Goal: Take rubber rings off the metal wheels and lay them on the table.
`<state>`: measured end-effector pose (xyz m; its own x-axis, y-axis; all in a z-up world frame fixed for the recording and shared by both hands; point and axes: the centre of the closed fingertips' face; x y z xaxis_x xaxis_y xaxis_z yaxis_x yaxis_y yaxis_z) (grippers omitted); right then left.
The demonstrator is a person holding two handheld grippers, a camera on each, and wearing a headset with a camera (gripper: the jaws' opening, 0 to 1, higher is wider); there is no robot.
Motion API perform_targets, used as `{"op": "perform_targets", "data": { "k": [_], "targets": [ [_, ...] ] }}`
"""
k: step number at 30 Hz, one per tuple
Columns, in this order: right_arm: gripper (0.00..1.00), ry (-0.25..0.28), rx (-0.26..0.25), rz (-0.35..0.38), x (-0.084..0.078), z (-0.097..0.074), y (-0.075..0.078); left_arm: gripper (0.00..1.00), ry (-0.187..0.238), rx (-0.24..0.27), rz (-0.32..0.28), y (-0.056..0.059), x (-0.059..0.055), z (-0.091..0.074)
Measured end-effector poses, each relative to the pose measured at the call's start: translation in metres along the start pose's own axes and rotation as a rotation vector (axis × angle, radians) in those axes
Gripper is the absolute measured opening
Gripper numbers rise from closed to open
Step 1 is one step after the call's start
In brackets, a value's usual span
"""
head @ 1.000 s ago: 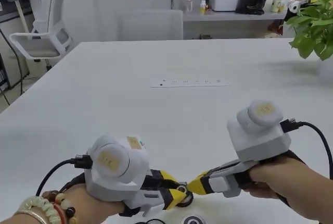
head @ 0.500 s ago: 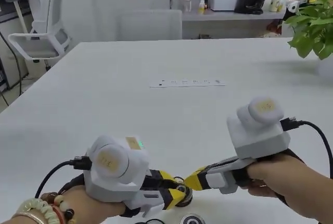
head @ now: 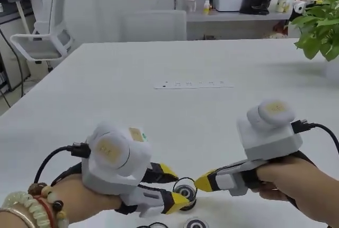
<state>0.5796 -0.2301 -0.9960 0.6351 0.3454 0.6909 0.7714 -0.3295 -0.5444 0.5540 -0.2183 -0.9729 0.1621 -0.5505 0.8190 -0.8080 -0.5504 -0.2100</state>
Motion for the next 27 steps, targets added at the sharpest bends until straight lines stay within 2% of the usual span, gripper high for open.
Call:
{"op": "perform_targets", "data": {
  "k": [2,4,7,10,16,20,23,27],
  "targets": [
    [0.00,0.012,0.001,0.006,0.001,-0.002,-0.001,0.35,0.006,-0.028,0.024,0.005,0.004,-0.007],
    [0.00,0.027,0.002,0.012,0.004,-0.004,0.000,0.38,0.004,-0.035,0.046,0.005,0.004,-0.012],
    [0.00,0.047,0.007,0.018,0.008,-0.006,-0.003,0.41,-0.023,-0.046,0.066,0.003,0.002,-0.022],
    [0.00,0.067,0.014,0.014,0.013,-0.008,-0.007,0.45,-0.018,-0.034,0.063,-0.004,0.005,-0.034],
    [0.00,0.100,0.042,0.014,0.021,-0.009,-0.015,0.50,0.024,0.035,0.000,-0.026,0.013,-0.064],
    [0.00,0.101,0.066,0.015,0.022,-0.006,-0.023,0.57,0.042,0.094,-0.043,-0.040,0.012,-0.090],
    [0.00,0.085,0.090,0.003,0.020,-0.001,-0.031,0.64,0.048,0.120,-0.084,-0.045,0.007,-0.107],
    [0.00,0.062,0.113,-0.006,0.018,0.004,-0.038,0.64,0.049,0.173,-0.109,-0.050,-0.003,-0.124]
  ]
}}
Point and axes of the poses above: the centre of the closed fingertips' face, and the gripper's own axes: z roughly forward along the fingers, y roughly to its right, x roughly out of its top, and after that the axes turned 15 degrees about x, right-handed
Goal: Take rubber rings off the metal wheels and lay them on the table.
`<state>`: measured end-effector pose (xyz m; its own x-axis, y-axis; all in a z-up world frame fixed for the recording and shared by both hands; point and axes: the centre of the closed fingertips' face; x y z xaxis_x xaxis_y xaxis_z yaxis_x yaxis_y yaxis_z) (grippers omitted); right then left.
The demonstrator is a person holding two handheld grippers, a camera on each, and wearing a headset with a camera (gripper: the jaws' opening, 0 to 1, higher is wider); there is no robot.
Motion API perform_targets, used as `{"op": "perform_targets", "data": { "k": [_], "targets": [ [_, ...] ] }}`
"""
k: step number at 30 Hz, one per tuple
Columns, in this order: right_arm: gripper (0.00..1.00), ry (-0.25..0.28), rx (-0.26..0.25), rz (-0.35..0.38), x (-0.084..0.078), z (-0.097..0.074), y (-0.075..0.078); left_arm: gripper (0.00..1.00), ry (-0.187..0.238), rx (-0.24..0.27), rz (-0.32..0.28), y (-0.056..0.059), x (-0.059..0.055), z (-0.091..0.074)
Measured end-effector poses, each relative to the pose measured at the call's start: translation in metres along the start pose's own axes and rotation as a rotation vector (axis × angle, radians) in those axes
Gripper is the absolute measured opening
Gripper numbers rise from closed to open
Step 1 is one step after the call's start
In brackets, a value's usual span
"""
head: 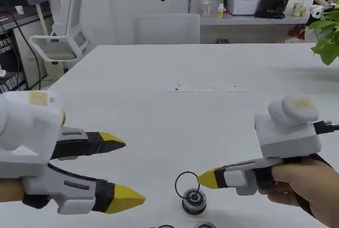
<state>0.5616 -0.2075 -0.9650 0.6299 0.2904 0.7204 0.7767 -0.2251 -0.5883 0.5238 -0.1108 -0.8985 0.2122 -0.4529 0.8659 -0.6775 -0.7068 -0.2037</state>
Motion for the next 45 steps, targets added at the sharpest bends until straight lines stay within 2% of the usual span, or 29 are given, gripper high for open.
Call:
{"op": "perform_targets", "data": {
  "k": [3,6,11,14,18,22,26,29,33,39,42,45],
  "targets": [
    [0.00,-0.023,0.014,-0.009,-0.004,0.005,-0.005,0.64,-0.016,0.034,-0.038,-0.003,-0.012,-0.011],
    [0.00,-0.065,0.028,-0.021,-0.011,0.012,-0.010,0.64,-0.027,0.053,-0.059,-0.001,-0.024,-0.020],
    [0.00,-0.118,0.050,-0.026,-0.022,0.021,-0.014,0.65,-0.051,0.064,-0.100,0.006,-0.043,-0.027],
    [0.00,-0.160,0.053,-0.037,-0.030,0.026,-0.015,0.67,-0.069,0.092,-0.147,0.002,-0.054,-0.029],
    [0.00,-0.203,0.069,-0.038,-0.040,0.031,-0.018,0.71,-0.074,0.100,-0.169,0.003,-0.058,-0.028],
    [0.00,-0.245,0.058,-0.059,-0.048,0.034,-0.016,0.75,-0.087,0.103,-0.167,0.008,-0.063,-0.025],
    [0.00,-0.269,0.042,-0.072,-0.052,0.034,-0.011,0.75,-0.123,0.089,-0.169,0.015,-0.071,-0.022],
    [0.00,-0.277,0.034,-0.075,-0.054,0.033,-0.009,0.75,-0.131,0.087,-0.167,0.015,-0.072,-0.023],
    [0.00,-0.290,0.009,-0.092,-0.055,0.030,-0.004,0.76,-0.130,0.098,-0.195,0.013,-0.073,-0.023],
    [0.05,-0.283,-0.012,-0.089,-0.053,0.028,0.001,0.77,-0.128,0.102,-0.206,0.013,-0.073,-0.023],
    [0.04,-0.273,-0.014,-0.088,-0.050,0.027,0.001,0.76,-0.131,0.103,-0.209,0.012,-0.074,-0.023],
    [0.03,-0.238,0.009,-0.073,-0.043,0.026,-0.003,0.76,-0.127,0.106,-0.199,0.012,-0.072,-0.024]
  ]
}}
Point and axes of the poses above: the centre of the closed fingertips' face, and the gripper's own axes: z roughly forward along the fingers, y roughly to its right, x roughly out of its top, and after that the axes turned 15 degrees about x, right-handed
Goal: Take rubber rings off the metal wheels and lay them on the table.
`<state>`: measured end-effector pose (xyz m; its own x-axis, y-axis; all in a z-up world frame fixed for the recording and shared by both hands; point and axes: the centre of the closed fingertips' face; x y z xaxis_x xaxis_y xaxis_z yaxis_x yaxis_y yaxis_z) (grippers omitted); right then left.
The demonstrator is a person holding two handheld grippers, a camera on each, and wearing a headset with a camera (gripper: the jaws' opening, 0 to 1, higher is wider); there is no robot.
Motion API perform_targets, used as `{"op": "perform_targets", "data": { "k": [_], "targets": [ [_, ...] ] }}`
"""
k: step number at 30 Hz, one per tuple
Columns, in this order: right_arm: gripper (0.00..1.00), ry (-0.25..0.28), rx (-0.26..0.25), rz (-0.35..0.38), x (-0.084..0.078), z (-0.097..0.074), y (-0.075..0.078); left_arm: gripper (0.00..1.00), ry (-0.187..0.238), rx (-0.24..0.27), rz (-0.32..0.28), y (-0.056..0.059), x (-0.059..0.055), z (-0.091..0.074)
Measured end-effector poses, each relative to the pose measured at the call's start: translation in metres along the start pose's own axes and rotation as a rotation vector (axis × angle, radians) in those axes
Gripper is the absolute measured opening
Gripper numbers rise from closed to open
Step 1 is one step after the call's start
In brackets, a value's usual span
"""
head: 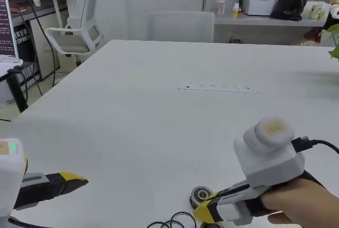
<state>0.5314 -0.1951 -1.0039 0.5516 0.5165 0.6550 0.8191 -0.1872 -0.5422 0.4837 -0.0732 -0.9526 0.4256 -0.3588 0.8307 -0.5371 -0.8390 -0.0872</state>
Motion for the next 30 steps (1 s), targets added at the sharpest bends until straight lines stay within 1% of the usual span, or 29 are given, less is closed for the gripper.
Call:
{"op": "perform_targets", "data": {
  "k": [1,2,4,7,10,13,15,17,18,22,24,25,26,27,30],
  "targets": [
    [0.03,0.027,0.027,0.005,0.005,0.000,-0.005,0.76,0.000,-0.001,0.003,0.000,0.000,0.000],
    [0.03,0.042,0.036,-0.001,0.008,-0.001,-0.007,0.76,-0.001,-0.003,0.004,0.001,0.000,0.000],
    [0.03,0.062,0.039,-0.018,0.014,-0.004,-0.008,0.76,-0.012,-0.017,0.018,0.004,-0.001,0.000],
    [0.04,0.093,0.045,-0.041,0.022,-0.008,-0.010,0.77,-0.011,-0.025,0.045,0.006,0.001,-0.001],
    [0.07,0.117,0.039,-0.064,0.027,-0.013,-0.009,0.78,-0.006,-0.036,0.059,0.007,0.003,-0.001],
    [0.12,0.136,0.029,-0.099,0.033,-0.017,-0.009,0.78,-0.010,-0.047,0.071,0.007,0.006,-0.002],
    [0.13,0.153,0.016,-0.129,0.037,-0.022,-0.008,0.78,-0.004,-0.045,0.089,0.006,0.012,-0.002],
    [0.14,0.173,0.011,-0.132,0.040,-0.026,-0.005,0.79,0.016,-0.044,0.105,0.007,0.021,-0.002],
    [0.15,0.182,0.007,-0.130,0.041,-0.028,-0.003,0.79,0.030,-0.047,0.113,0.008,0.028,-0.002],
    [0.21,0.193,-0.031,-0.133,0.041,-0.035,0.007,0.78,0.076,-0.069,0.150,0.012,0.050,-0.004],
    [0.22,0.196,-0.050,-0.129,0.039,-0.039,0.011,0.78,0.096,-0.076,0.166,0.014,0.061,-0.004],
    [0.22,0.194,-0.064,-0.124,0.038,-0.041,0.015,0.78,0.107,-0.080,0.178,0.015,0.068,-0.003],
    [0.21,0.189,-0.072,-0.119,0.037,-0.042,0.017,0.78,0.112,-0.082,0.183,0.015,0.071,-0.003],
    [0.22,0.179,-0.076,-0.113,0.033,-0.042,0.020,0.77,0.127,-0.087,0.196,0.016,0.078,-0.003],
    [0.23,0.149,-0.083,-0.098,0.024,-0.041,0.025,0.75,0.149,-0.098,0.222,0.018,0.091,0.002]
  ]
}}
Point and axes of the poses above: the centre of the closed fingertips' face, and the gripper's own axes: z roughly forward along the fingers, y roughly to its right, x roughly out of its top, and after that the axes turned 15 degrees about x, right-handed
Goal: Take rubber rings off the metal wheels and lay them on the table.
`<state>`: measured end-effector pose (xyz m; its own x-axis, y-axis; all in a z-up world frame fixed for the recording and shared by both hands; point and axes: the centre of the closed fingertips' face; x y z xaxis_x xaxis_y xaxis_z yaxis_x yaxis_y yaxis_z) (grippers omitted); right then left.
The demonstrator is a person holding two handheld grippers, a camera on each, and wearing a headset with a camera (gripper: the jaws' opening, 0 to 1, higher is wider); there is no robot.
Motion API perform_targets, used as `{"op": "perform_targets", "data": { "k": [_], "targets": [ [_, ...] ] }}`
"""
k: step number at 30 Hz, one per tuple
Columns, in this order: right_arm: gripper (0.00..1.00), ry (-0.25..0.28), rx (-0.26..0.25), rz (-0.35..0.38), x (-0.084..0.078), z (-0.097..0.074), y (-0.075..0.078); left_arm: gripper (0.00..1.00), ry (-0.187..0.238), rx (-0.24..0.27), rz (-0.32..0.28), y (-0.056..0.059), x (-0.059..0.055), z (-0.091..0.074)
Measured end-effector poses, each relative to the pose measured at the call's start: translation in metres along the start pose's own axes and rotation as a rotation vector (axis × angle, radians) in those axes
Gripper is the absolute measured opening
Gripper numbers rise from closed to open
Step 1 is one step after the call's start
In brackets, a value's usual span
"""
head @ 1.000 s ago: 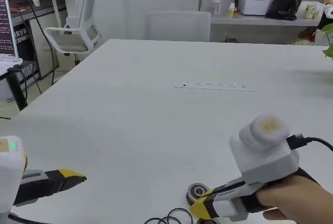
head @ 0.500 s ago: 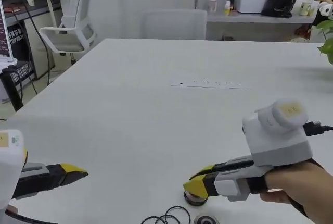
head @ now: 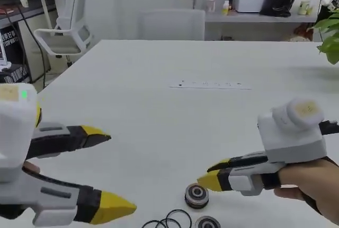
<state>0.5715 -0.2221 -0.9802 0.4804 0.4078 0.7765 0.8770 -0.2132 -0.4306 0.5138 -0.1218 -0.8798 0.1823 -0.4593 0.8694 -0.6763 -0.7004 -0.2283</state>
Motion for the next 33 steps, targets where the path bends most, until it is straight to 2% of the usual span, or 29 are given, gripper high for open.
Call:
{"op": "perform_targets", "data": {
  "k": [3,9,12,16,17,18,19,20,21,23,26,28,31,33],
  "targets": [
    [0.24,-0.030,-0.009,-0.016,-0.006,0.000,0.003,0.75,0.016,-0.003,0.021,-0.003,0.012,0.010],
    [0.25,-0.067,0.010,-0.001,-0.018,0.002,0.003,0.73,0.062,-0.027,0.056,-0.003,0.034,0.030],
    [0.26,-0.093,0.005,-0.013,-0.024,0.003,0.004,0.70,0.101,-0.055,0.055,0.002,0.048,0.041],
    [0.25,-0.109,0.005,-0.022,-0.028,0.004,0.006,0.67,0.128,-0.077,0.060,0.009,0.060,0.057],
    [0.25,-0.113,0.005,-0.025,-0.029,0.004,0.006,0.67,0.127,-0.075,0.073,0.011,0.062,0.062],
    [0.25,-0.114,0.006,-0.029,-0.030,0.005,0.006,0.66,0.119,-0.056,0.148,0.010,0.061,0.069],
    [0.25,-0.115,0.009,-0.030,-0.030,0.006,0.006,0.65,0.132,-0.054,0.196,0.013,0.063,0.073],
    [0.25,-0.125,0.013,-0.032,-0.033,0.007,0.006,0.64,0.165,-0.071,0.232,0.019,0.067,0.077],
    [0.25,-0.136,0.012,-0.036,-0.035,0.008,0.006,0.61,0.177,-0.081,0.219,0.023,0.069,0.080],
    [0.25,-0.161,0.013,-0.049,-0.039,0.009,0.004,0.56,0.197,-0.100,0.157,0.027,0.073,0.089],
    [0.24,-0.172,0.015,-0.069,-0.039,0.010,0.003,0.51,0.191,-0.100,0.151,0.027,0.066,0.101],
    [0.23,-0.171,0.016,-0.078,-0.038,0.011,0.002,0.52,0.169,-0.102,0.144,0.028,0.056,0.107],
    [0.23,-0.164,0.021,-0.079,-0.036,0.011,0.002,0.51,0.138,-0.109,0.139,0.028,0.038,0.116],
    [0.23,-0.162,0.019,-0.080,-0.036,0.012,0.003,0.49,0.084,-0.098,0.132,0.026,0.018,0.123]
  ]
}}
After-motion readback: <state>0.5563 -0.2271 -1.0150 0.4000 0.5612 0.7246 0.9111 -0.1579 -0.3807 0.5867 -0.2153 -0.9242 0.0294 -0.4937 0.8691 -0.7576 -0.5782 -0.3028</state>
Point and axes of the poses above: the centre of the closed fingertips' face, and the gripper's own axes: z roughly forward along the fingers, y roughly to its right, x roughly out of its top, and after that the axes turned 15 degrees about x, right-handed
